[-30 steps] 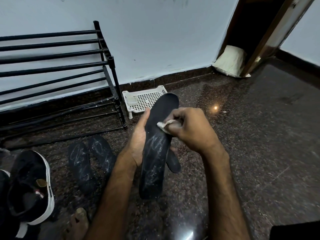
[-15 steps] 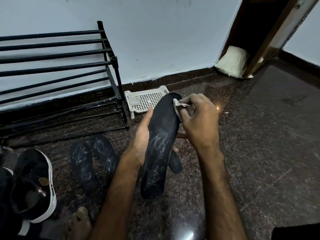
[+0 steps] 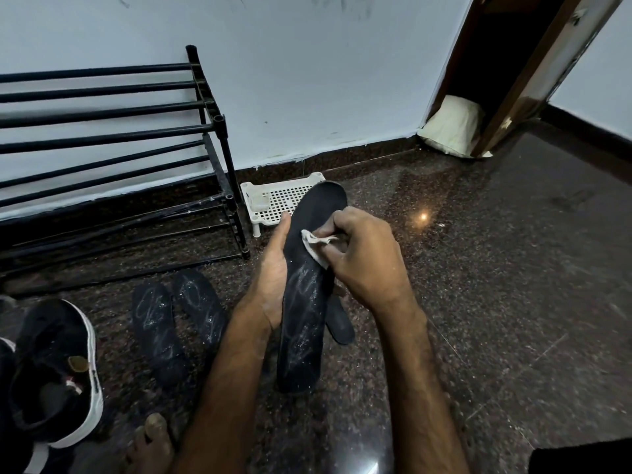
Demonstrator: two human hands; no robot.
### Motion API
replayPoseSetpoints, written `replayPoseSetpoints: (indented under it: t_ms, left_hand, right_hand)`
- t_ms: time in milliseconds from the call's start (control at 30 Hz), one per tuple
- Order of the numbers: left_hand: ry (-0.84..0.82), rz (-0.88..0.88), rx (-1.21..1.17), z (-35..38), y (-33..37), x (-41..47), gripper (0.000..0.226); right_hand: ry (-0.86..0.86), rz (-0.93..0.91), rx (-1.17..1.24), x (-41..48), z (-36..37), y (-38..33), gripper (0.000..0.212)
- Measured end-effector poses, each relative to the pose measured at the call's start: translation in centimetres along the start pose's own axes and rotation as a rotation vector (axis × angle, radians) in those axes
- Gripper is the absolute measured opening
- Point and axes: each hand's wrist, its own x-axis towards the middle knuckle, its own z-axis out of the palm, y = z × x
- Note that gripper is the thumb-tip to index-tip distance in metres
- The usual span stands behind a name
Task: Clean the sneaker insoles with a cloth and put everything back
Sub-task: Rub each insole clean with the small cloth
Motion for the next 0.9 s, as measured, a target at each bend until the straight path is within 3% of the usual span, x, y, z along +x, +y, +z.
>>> replayPoseSetpoints:
  t_ms: [133,267,333,433,567,700,833,900]
  left_hand:
    - [0.007,-0.003,0.15,-0.6,0.2,0.1,0.069]
    - [0.039,0.055,0.086,0.3,0.0,-0.1,0.064]
    - [0.037,0.068,0.055,0.8,-0.1,-0.2,0.065]
    - [0.02,0.061,0.12,0.6,0.3,-0.2,0.066]
    - [-0.024,0.035,0.227,0.5,0.9,-0.3,0.086]
    - [-0.015,0.049,0.262,0.8,0.7,0.0,0.089]
    - [0.073,0.09,0.3,1.1,-0.1,0.4,0.08]
    - [0.082,0.138,0.269,1.6,-0.5,0.1,0.071]
  right_hand:
    - [0.256,0.131,0.001,0.4,-0.8,1.1,0.014]
    - [0.08,0.045,0.076,0.2,-0.6,0.7,0.011]
    - [0.081,0.007,0.091,0.0,0.2,0.4,0.01]
    - [0.261,0.11,0.091,-0.1,0.5,0.7,0.008]
    - [0.511,0.286,0.1,-0.3,-1.3,1.8,0.013]
    - [0.601,0.351,0.121,-0.4,-2.5,1.8,0.016]
    - [0.571,0.282,0.07,-0.5,-1.0,0.4,0.018]
    - [0.515,0.131,0.059,-0.6,0.1,-0.4,0.019]
